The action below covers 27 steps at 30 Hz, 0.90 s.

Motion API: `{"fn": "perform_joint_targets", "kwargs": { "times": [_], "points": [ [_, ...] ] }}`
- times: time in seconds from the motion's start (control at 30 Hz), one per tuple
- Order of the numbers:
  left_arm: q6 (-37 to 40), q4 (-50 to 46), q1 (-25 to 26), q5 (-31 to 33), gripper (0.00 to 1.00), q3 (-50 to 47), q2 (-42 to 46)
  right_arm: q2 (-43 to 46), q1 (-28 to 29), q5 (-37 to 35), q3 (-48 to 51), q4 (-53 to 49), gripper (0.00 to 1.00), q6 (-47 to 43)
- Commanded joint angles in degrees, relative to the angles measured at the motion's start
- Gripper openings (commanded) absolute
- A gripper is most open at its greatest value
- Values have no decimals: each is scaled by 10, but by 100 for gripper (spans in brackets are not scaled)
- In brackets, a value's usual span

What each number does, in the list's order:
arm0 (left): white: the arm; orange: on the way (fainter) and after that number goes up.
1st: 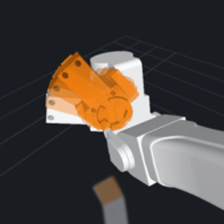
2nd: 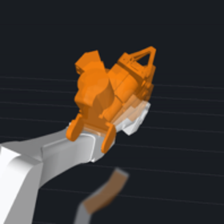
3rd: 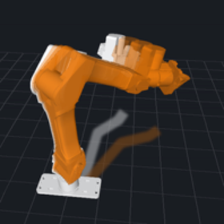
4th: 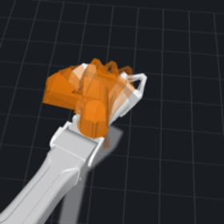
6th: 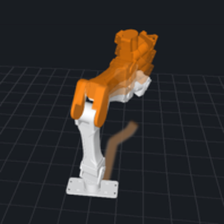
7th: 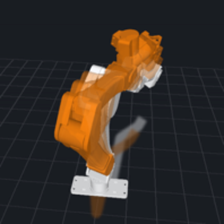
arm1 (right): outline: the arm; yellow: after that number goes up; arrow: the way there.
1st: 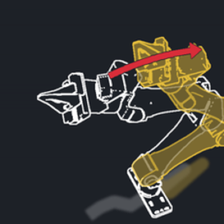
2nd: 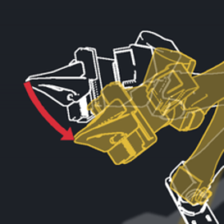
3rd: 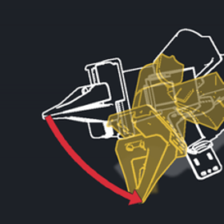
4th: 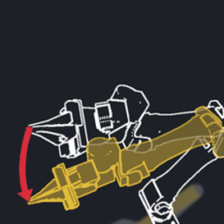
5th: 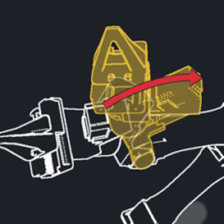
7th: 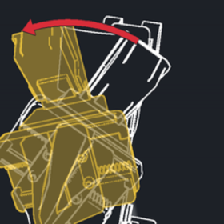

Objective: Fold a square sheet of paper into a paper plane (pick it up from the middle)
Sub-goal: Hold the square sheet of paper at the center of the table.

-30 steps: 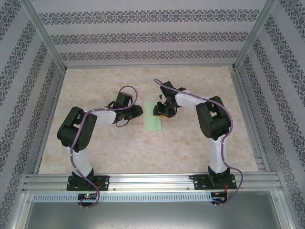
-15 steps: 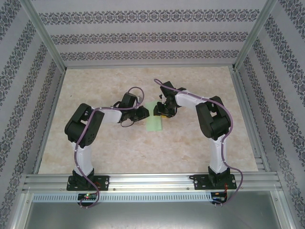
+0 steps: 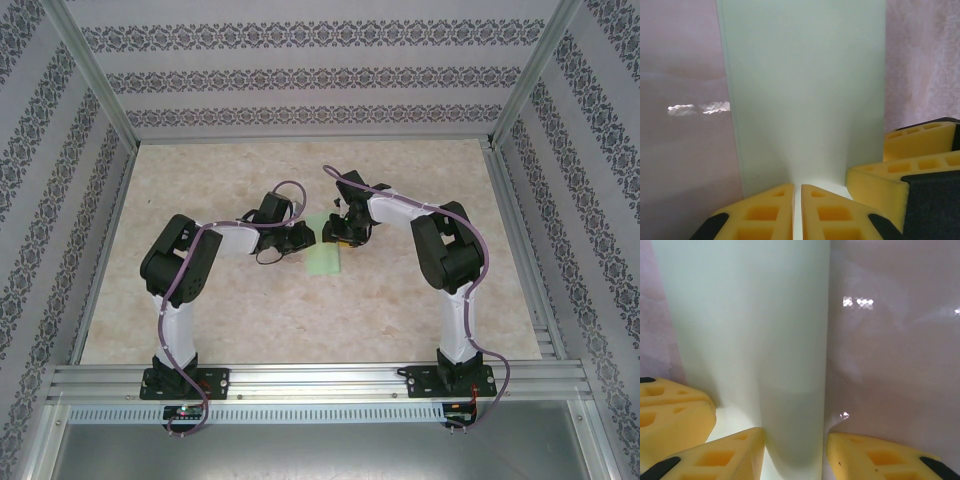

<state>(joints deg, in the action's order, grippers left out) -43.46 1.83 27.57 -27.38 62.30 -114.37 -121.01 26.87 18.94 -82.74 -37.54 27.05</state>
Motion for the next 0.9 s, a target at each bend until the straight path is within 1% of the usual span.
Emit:
{"fn": "perform_joint_targets", "kwargs": {
  "times": [0.0, 0.13, 0.3, 0.37, 0.47, 0.53, 0.57, 0.6, 0.7, 0.73, 0.8, 0.87],
  "points": [
    [24, -61, 9, 22, 12, 12, -18, -82, -13, -117, 49, -40, 43, -6],
    [35, -108, 10, 43, 11, 15, -27, -50, -16, -88, 52, -27, 45, 0],
    [37, -154, 9, 68, 10, 17, -41, 40, -25, -51, 55, 3, 52, 19],
    [36, -163, 10, 71, 10, 19, -47, 84, -30, -51, 63, 17, 57, 27],
    [32, -170, 10, 71, 10, 24, -55, 140, -34, -59, 81, 41, 57, 31],
    [29, -172, 10, 72, 9, 26, -59, 155, -35, -54, 82, 46, 53, 30],
    [27, -174, 10, 72, 9, 28, -61, 156, -35, -40, 80, 49, 48, 27],
    [27, -176, 10, 72, 9, 30, -63, 151, -33, -24, 76, 50, 41, 27],
    [27, -186, 10, 77, 8, 36, -66, 134, -19, -4, 62, 54, 20, 26],
    [27, -190, 10, 80, 8, 37, -66, 128, -14, 2, 59, 56, 15, 25],
    [27, -193, 10, 80, 7, 40, -67, 109, -5, 17, 45, 59, 8, 29],
    [24, -192, 9, 78, 6, 39, -69, 92, 1, 35, 33, 62, 2, 30]
  ]
}}
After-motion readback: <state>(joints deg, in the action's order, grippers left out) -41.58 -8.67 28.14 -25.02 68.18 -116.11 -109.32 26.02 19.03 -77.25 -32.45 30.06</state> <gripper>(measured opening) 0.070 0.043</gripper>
